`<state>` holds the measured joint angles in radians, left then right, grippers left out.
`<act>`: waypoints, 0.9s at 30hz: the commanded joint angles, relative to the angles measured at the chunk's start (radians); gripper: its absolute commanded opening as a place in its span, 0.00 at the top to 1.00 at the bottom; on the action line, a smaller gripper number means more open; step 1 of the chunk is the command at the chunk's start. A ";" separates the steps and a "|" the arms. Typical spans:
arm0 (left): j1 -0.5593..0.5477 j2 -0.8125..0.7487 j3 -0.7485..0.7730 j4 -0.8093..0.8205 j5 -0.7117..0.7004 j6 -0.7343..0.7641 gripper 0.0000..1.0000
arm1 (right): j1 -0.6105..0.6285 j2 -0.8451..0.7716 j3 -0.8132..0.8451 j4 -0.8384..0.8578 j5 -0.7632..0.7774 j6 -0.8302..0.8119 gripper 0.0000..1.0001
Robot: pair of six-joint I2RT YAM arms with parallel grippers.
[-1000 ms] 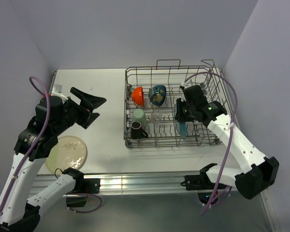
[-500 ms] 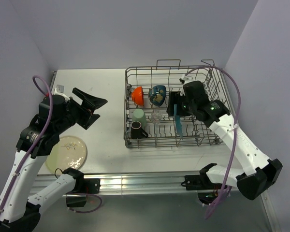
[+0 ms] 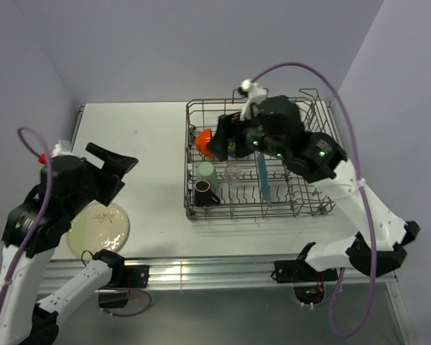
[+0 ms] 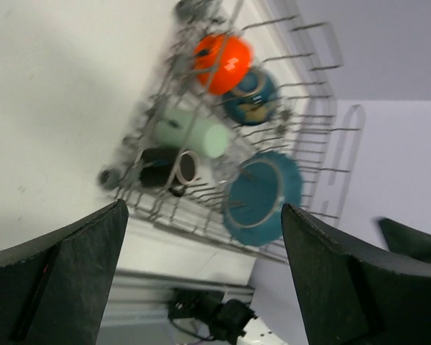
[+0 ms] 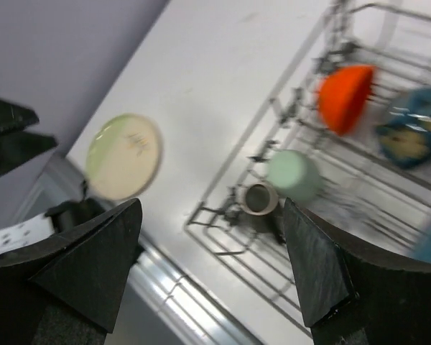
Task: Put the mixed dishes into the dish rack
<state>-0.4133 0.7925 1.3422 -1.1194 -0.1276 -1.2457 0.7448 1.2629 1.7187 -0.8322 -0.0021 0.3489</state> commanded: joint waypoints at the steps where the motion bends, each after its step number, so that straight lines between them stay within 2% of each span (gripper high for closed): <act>1: 0.002 -0.132 0.081 0.132 -0.084 0.034 0.06 | 0.112 0.108 0.032 0.013 -0.077 0.050 0.13; 3: 0.002 -0.194 0.071 0.331 -0.079 0.084 0.06 | 0.137 0.153 0.012 0.076 -0.127 0.090 0.13; 5: 0.002 -0.249 0.072 0.371 -0.104 0.059 0.03 | 0.172 0.223 0.031 0.100 -0.193 0.107 0.13; 7: -0.001 -0.265 0.087 0.363 -0.115 0.045 0.02 | 0.229 0.326 0.071 0.101 -0.205 0.107 0.14; 11: -0.004 -0.283 0.109 0.346 -0.096 0.019 0.02 | 0.326 0.522 0.278 0.056 -0.187 0.091 0.14; 17: -0.013 -0.334 0.133 0.352 -0.110 0.014 0.02 | 0.410 0.772 0.499 0.013 -0.167 0.091 0.16; 27: -0.028 -0.407 0.103 0.256 -0.130 -0.083 0.03 | 0.470 0.937 0.464 0.149 -0.177 0.119 0.19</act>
<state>-0.4335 0.4046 1.4567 -0.8459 -0.2451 -1.2884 1.2011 2.1807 2.1803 -0.7681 -0.1856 0.4522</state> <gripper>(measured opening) 0.969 0.811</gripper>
